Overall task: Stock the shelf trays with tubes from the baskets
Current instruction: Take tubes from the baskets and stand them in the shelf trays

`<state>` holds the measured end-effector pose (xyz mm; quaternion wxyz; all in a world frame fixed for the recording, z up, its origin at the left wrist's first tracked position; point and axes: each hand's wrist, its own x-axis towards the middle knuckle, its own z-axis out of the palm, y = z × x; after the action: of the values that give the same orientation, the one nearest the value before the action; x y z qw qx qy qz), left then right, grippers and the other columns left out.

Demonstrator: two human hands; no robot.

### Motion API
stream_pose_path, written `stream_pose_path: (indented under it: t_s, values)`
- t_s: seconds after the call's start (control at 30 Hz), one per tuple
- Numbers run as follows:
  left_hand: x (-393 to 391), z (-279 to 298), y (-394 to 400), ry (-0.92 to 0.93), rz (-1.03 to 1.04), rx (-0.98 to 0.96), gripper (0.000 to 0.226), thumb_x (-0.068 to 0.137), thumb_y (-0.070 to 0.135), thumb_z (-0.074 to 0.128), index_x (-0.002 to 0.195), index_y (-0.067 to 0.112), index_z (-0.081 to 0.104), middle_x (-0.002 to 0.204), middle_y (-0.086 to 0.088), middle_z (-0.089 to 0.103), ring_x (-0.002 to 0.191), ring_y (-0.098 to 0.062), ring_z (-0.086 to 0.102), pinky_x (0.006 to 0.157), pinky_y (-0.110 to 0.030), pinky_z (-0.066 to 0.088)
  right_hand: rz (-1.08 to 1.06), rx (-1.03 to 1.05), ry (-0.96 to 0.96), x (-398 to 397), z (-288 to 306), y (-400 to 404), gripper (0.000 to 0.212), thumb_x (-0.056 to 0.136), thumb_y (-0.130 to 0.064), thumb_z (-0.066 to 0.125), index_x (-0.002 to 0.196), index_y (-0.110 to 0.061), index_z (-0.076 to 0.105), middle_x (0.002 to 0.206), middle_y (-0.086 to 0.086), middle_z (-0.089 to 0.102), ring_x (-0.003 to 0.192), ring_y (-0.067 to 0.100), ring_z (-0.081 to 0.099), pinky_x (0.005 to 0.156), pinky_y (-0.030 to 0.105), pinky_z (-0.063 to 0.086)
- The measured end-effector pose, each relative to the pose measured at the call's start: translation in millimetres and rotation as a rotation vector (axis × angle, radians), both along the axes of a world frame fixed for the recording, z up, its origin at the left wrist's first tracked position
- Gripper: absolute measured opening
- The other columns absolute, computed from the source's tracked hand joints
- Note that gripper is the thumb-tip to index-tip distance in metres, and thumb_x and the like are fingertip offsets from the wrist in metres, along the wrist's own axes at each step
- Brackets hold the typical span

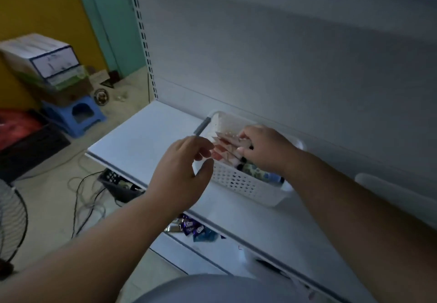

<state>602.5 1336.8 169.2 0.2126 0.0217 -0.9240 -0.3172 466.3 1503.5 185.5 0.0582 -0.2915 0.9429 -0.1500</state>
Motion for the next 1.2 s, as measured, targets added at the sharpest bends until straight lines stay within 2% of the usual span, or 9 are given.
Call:
stream_pose_path:
  t_s: [0.17, 0.37, 0.5, 0.57, 0.63, 0.73, 0.87, 1.07, 1.2]
  values:
    - [-38, 7, -39, 0.048, -0.157, 0.021, 0.02, 0.087, 0.017, 0.062, 0.106, 0.023, 0.06, 0.088, 0.027, 0.052, 0.086, 0.005, 0.05, 0.071, -0.006, 0.035, -0.089, 0.341, -0.089, -11, -9, -34, 0.025, 0.093, -0.027, 0.052, 0.114, -0.014, 0.053, 0.125, 0.012, 0.053, 0.108, 0.03, 0.053, 0.078, 0.031, 0.039]
    - [-60, -1, -50, 0.062, -0.311, 0.032, 0.017, 0.086, 0.014, 0.064, 0.1, 0.022, 0.063, 0.086, 0.024, 0.054, 0.084, 0.002, 0.051, 0.071, -0.007, 0.038, -0.162, 0.52, -0.11, -7, -9, -38, 0.031, 0.094, -0.01, 0.042, 0.123, -0.012, 0.055, 0.126, 0.012, 0.055, 0.11, 0.03, 0.056, 0.081, 0.034, 0.044]
    - [-72, 1, -54, 0.063, -0.396, 0.002, 0.015, 0.086, 0.014, 0.063, 0.097, 0.022, 0.064, 0.087, 0.022, 0.055, 0.086, 0.003, 0.051, 0.073, -0.007, 0.039, -0.275, 0.502, -0.065, -7, -8, -22, 0.021, 0.082, -0.017, 0.055, 0.101, -0.016, 0.064, 0.106, 0.007, 0.065, 0.084, 0.026, 0.061, 0.073, 0.031, 0.049]
    - [-81, 3, -53, 0.047, -0.432, -0.015, 0.014, 0.086, 0.016, 0.061, 0.097, 0.024, 0.064, 0.086, 0.021, 0.055, 0.085, 0.003, 0.051, 0.072, -0.007, 0.038, -0.393, 0.348, 0.002, 0, 1, -8, 0.014, 0.076, -0.029, 0.062, 0.085, -0.018, 0.063, 0.084, 0.002, 0.065, 0.067, 0.021, 0.06, 0.067, 0.03, 0.051]
    - [-94, 5, -48, 0.012, -0.48, -0.048, 0.013, 0.087, 0.019, 0.059, 0.097, 0.025, 0.063, 0.088, 0.019, 0.057, 0.083, 0.002, 0.053, 0.072, -0.012, 0.042, -0.503, 0.03, -0.04, 12, 12, 9, 0.012, 0.081, -0.031, 0.064, 0.082, -0.019, 0.061, 0.074, -0.001, 0.062, 0.062, 0.02, 0.059, 0.055, 0.026, 0.044]
    - [-114, 9, -34, -0.09, -0.571, -0.156, 0.015, 0.089, 0.022, 0.059, 0.102, 0.027, 0.063, 0.096, 0.015, 0.06, 0.083, -0.004, 0.059, 0.07, -0.023, 0.051, -0.654, -0.568, -0.275, 35, 22, 25, 0.008, 0.088, -0.021, 0.064, 0.092, -0.016, 0.06, 0.075, 0.002, 0.065, 0.052, 0.013, 0.056, 0.047, 0.024, 0.039]
    - [-149, 6, -10, -0.286, -0.618, -0.401, 0.024, 0.09, 0.024, 0.059, 0.113, 0.028, 0.063, 0.11, 0.009, 0.064, 0.089, -0.01, 0.061, 0.074, -0.027, 0.054, -0.683, -1.034, -0.432, 55, 14, 31, 0.007, 0.088, -0.003, 0.058, 0.093, -0.008, 0.058, 0.081, 0.01, 0.071, 0.045, 0.016, 0.043, 0.043, 0.025, 0.033]
    - [-186, -9, 15, -0.524, -0.731, -0.768, 0.03, 0.092, 0.022, 0.056, 0.12, 0.031, 0.06, 0.12, 0.008, 0.06, 0.097, -0.012, 0.059, 0.076, -0.022, 0.051, -0.66, -1.269, -0.489, 66, 8, 31, 0.02, 0.09, -0.001, 0.057, 0.108, -0.008, 0.06, 0.083, 0.005, 0.068, 0.062, 0.018, 0.062, 0.054, 0.028, 0.048]
    - [-192, -19, 16, -0.592, -0.784, -0.852, 0.031, 0.095, 0.023, 0.054, 0.126, 0.025, 0.057, 0.106, 0.009, 0.058, 0.089, -0.011, 0.057, 0.059, -0.015, 0.039, -0.632, -1.322, -0.525, 65, 2, 33, 0.022, 0.091, 0.003, 0.054, 0.106, -0.012, 0.061, 0.082, 0.003, 0.067, 0.079, 0.02, 0.069, 0.069, 0.035, 0.054]
